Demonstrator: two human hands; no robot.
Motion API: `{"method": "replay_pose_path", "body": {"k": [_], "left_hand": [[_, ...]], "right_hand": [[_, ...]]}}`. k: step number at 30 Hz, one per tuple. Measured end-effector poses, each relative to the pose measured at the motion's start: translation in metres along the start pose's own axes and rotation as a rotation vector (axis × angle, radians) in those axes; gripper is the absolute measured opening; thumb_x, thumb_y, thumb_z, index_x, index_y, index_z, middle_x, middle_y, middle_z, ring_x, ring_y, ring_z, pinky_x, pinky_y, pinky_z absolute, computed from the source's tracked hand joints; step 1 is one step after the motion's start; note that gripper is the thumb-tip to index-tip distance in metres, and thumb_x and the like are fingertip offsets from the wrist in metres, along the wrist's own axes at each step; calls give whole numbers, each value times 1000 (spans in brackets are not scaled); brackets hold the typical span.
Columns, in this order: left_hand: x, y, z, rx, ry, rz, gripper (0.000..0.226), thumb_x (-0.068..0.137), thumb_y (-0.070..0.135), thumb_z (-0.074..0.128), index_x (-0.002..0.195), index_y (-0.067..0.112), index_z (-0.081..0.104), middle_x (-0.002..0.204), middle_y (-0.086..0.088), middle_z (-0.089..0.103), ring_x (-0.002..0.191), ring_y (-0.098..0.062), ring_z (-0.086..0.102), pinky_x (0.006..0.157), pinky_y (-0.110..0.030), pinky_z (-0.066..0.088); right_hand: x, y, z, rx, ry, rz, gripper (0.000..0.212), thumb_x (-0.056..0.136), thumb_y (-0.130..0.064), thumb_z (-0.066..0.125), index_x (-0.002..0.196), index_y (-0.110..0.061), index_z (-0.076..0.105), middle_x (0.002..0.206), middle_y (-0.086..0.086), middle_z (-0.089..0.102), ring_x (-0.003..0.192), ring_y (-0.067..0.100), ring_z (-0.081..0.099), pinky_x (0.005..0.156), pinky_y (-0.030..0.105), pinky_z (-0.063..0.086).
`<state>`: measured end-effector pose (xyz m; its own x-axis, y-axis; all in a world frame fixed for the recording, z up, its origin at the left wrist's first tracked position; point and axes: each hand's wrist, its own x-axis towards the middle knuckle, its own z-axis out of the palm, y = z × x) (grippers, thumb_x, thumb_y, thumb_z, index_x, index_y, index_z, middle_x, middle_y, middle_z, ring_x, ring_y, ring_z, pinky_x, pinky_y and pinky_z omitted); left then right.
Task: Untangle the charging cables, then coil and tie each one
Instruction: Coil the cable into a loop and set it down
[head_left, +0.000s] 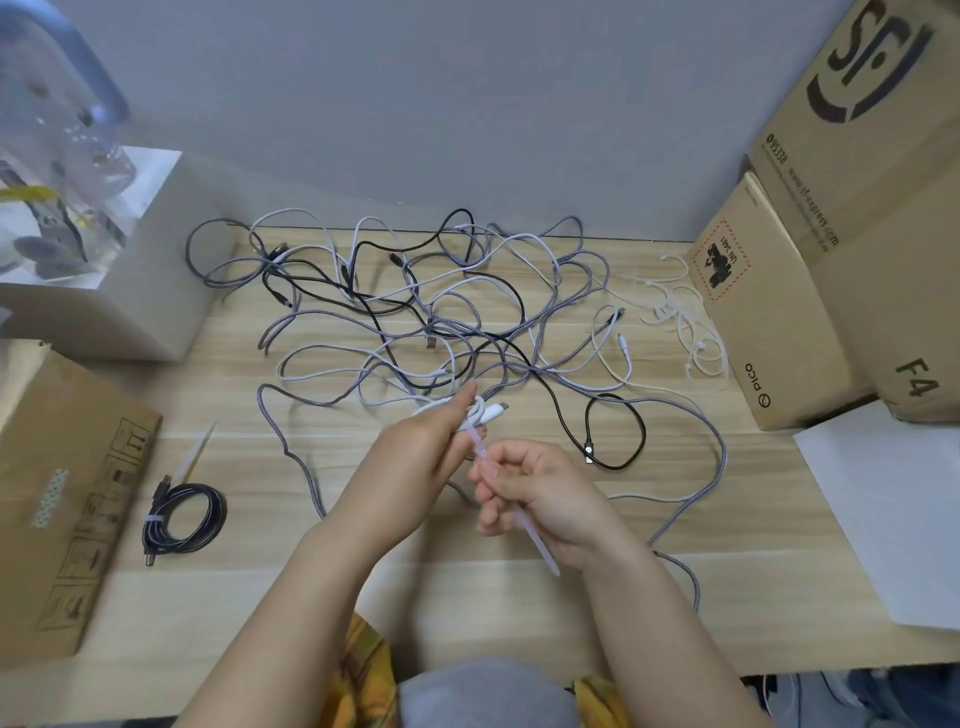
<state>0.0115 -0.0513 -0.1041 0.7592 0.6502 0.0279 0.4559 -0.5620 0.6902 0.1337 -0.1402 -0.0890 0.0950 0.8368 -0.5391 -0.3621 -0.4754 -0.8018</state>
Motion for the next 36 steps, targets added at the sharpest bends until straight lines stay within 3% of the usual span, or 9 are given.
{"method": "replay_pose_path", "body": {"k": [5,12,19,22,24,27,30,33,36], "left_hand": [[0,4,-2,-371,-1,-206,44,98,19,43,141,24,36,106,3,66,102,-13,62,96,-31,46],[0,14,6,-429,20,-251,67,79,56,37,140,29,40,98,-14,68,96,-29,64,91,-46,48],[-3,21,6,-667,6,-301,61,81,44,41,138,22,45,113,-9,65,107,-16,61,101,-41,44],[-4,29,5,-854,16,-353,41,93,17,45,133,14,51,89,-15,68,70,5,60,69,-22,52],[-3,33,6,-952,21,-354,29,97,14,46,122,7,58,58,3,59,49,2,48,47,-11,39],[-1,35,4,-1060,43,-356,27,84,32,58,97,9,63,58,2,47,46,-8,33,44,-16,28],[1,31,-1,-1136,-63,-421,37,76,34,62,108,15,63,75,-9,54,60,-18,44,52,-24,34],[2,27,-5,-1228,-184,-423,37,78,28,57,114,18,59,83,-5,64,67,-16,61,58,-22,48],[2,26,-5,-1215,-166,-400,35,78,34,62,111,23,64,85,-16,53,74,-24,45,58,-27,35]], "right_hand": [[-1,-4,6,-95,98,-56,28,93,-4,45,69,-11,58,51,-5,42,36,0,22,36,11,16],[0,-4,16,-93,363,-136,37,79,-3,49,45,-16,44,51,2,23,38,6,16,38,15,14],[-4,-5,23,-118,445,-261,25,59,-21,51,39,-20,36,42,-6,25,42,8,20,42,19,17],[-7,-9,24,-135,433,-333,49,74,-2,57,30,-17,40,35,-11,29,39,5,24,43,18,22],[-10,-12,25,-148,407,-370,55,78,5,54,28,-15,41,31,-11,32,34,3,31,42,14,27],[-9,-9,27,-249,411,-465,38,64,-17,59,42,-12,28,45,1,25,48,12,34,49,20,34],[-9,-5,27,-361,380,-515,33,60,-22,56,48,-7,29,50,17,29,53,18,29,48,28,30],[-10,-6,26,-452,368,-536,30,61,-18,57,48,-8,32,54,16,27,56,20,23,50,29,22],[-11,-8,27,-366,327,-493,29,59,-19,58,47,-5,37,52,25,40,55,19,35,48,40,36]]}}
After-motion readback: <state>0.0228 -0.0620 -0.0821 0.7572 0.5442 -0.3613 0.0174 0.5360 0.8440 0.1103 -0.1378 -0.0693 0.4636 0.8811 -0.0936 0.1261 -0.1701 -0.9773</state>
